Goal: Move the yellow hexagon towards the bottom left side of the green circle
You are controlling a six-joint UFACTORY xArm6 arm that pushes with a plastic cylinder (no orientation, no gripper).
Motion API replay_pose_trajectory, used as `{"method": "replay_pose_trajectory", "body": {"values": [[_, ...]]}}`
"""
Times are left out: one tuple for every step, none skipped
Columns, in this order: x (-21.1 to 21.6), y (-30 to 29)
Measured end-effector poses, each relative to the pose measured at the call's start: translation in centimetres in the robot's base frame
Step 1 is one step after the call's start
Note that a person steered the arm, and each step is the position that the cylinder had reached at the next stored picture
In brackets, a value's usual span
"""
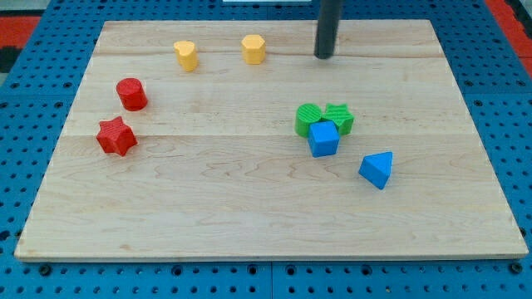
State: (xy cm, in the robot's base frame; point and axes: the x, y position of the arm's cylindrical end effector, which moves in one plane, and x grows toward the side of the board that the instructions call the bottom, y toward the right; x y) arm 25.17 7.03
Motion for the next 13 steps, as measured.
{"method": "replay_pose_trajectory", "body": {"values": [[-1.6,-7.8],[0.6,-13.6],[4.3,-13.3],[7.2,-16.5],[7.0,-19.2],[8.7,-21.2],[11.8,-17.2],[12.2,-12.3],[9.4,-12.3],[8.8,-9.9],[13.8,-5.4],[14.2,-5.6],[15.0,-8.2]]}}
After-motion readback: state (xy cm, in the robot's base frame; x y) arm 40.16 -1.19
